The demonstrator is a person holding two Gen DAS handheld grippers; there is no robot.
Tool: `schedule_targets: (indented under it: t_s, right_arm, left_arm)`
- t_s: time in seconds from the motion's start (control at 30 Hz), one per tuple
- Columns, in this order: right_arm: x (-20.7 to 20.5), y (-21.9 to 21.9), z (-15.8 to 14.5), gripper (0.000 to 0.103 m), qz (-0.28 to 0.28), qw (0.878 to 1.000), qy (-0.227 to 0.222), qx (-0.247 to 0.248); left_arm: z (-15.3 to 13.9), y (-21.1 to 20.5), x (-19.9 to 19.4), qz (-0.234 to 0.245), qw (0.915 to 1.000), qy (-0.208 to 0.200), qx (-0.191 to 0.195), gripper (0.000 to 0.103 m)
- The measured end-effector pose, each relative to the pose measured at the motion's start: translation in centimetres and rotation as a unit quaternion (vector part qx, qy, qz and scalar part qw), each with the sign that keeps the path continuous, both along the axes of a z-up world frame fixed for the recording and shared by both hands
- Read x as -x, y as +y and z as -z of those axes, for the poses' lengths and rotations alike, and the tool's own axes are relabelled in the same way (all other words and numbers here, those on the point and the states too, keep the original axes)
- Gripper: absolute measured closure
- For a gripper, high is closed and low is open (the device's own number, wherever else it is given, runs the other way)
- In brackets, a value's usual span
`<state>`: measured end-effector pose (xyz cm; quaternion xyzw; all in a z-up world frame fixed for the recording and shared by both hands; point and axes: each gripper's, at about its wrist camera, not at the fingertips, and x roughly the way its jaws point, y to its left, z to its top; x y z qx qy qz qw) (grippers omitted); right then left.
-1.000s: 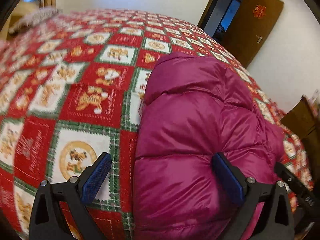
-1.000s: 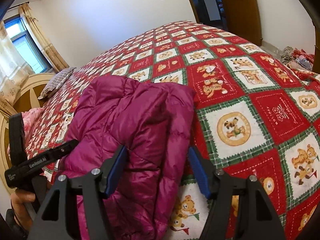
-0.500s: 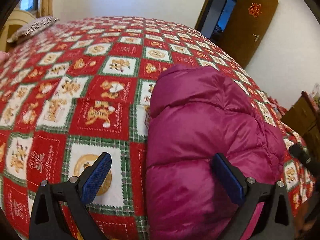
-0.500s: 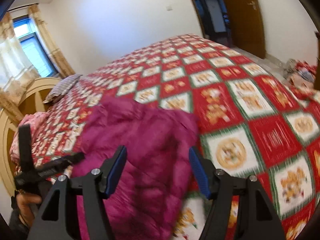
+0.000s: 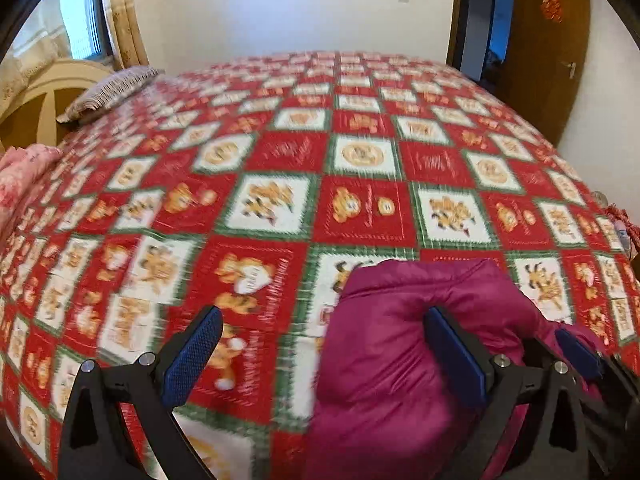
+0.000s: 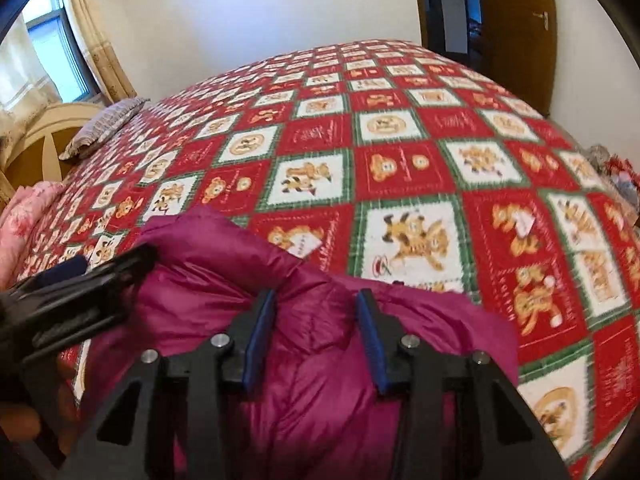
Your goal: Fold large clothes
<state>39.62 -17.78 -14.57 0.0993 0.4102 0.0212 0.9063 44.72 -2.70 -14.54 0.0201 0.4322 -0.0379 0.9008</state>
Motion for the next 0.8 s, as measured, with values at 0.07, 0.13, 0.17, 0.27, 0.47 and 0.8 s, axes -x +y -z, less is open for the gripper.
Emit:
schedule_targets:
  t_s: [0.07, 0.13, 0.17, 0.27, 0.47, 0.8]
  right_arm:
    - [-0.2, -0.8, 0.6, 0.055, -0.001, 1.0, 0.0, -0.006]
    - [-0.6, -1.8, 1.4, 0.055, 0.004, 0.999, 0.01, -0.034]
    - [-0.8, -2.3, 1.9, 0.054, 0.008, 0.999, 0.016, -0.049]
    - [-1.6, -1.7, 2.0, 0.051, 0.008, 0.999, 0.022, -0.025]
    - [-1.0, -2.0, 1.2, 0.052, 0.009, 0.999, 0.021, -0.024]
    - [6.1, -2.5, 1.5, 0.048, 0.015, 0.999, 0.012, 0.03]
  left_arm:
    - [1.3, -0.8, -0.6, 0.007, 0.9997, 0.022, 0.003, 0.001]
    - [2.3, -1.0, -1.1, 0.006, 0.9991, 0.041, 0.013, 0.001]
    - [2.7, -1.0, -1.2, 0.002, 0.9988, 0.044, 0.023, 0.001]
    - [4.0, -0.5, -1.9, -0.009, 0.9967, 0.059, 0.055, 0.001]
    - [3.6, -1.5, -1.2, -0.001, 0.9987, 0.045, 0.022, 0.001]
    - [2.2, -0.6, -0.4, 0.023, 0.9967, 0.068, 0.039, 0.001]
